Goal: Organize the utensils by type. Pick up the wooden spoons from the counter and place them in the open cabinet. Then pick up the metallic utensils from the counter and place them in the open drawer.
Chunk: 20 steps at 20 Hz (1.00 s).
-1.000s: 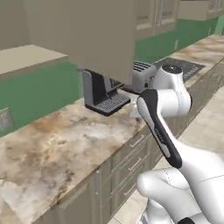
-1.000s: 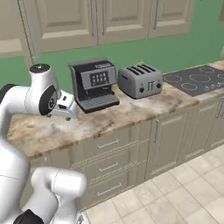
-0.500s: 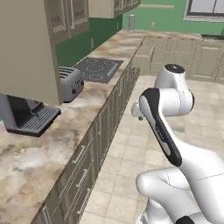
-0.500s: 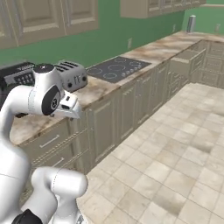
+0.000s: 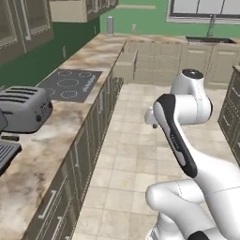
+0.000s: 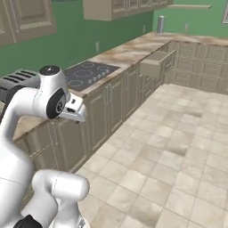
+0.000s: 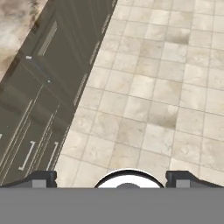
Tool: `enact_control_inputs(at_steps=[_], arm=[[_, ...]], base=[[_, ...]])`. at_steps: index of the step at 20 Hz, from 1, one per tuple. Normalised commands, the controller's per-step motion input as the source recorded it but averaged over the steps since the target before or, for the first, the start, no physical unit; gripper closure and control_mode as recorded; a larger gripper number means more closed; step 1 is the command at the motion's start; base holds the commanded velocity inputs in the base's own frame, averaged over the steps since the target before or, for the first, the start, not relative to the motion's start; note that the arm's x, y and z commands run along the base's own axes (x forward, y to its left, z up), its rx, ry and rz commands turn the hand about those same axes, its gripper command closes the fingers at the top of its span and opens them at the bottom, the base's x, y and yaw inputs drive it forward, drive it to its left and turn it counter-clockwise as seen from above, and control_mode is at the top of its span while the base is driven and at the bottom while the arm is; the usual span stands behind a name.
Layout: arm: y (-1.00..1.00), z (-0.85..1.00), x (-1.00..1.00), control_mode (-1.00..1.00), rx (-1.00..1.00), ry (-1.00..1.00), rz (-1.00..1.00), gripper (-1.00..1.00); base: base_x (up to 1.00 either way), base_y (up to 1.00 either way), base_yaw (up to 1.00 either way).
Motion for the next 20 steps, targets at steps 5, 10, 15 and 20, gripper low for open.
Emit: enact_control_inputs(at_steps=[5, 10, 15, 20], arm=[[0.00, 0.00, 0.00, 1.00, 0.00, 0.00, 0.00, -1.00], [0.00, 0.00, 0.00, 1.00, 0.00, 0.00, 0.00, -1.00], [0.00, 0.00, 0.00, 1.00, 0.00, 0.00, 0.00, -1.00], [0.00, 0.00, 0.00, 1.00, 0.00, 0.00, 0.00, -1.00]], base=[[1.00, -0.13, 0.01], [0.98, -0.06, -0.04], [0.96, 0.00, -0.09], [0.98, -0.08, 0.00]])
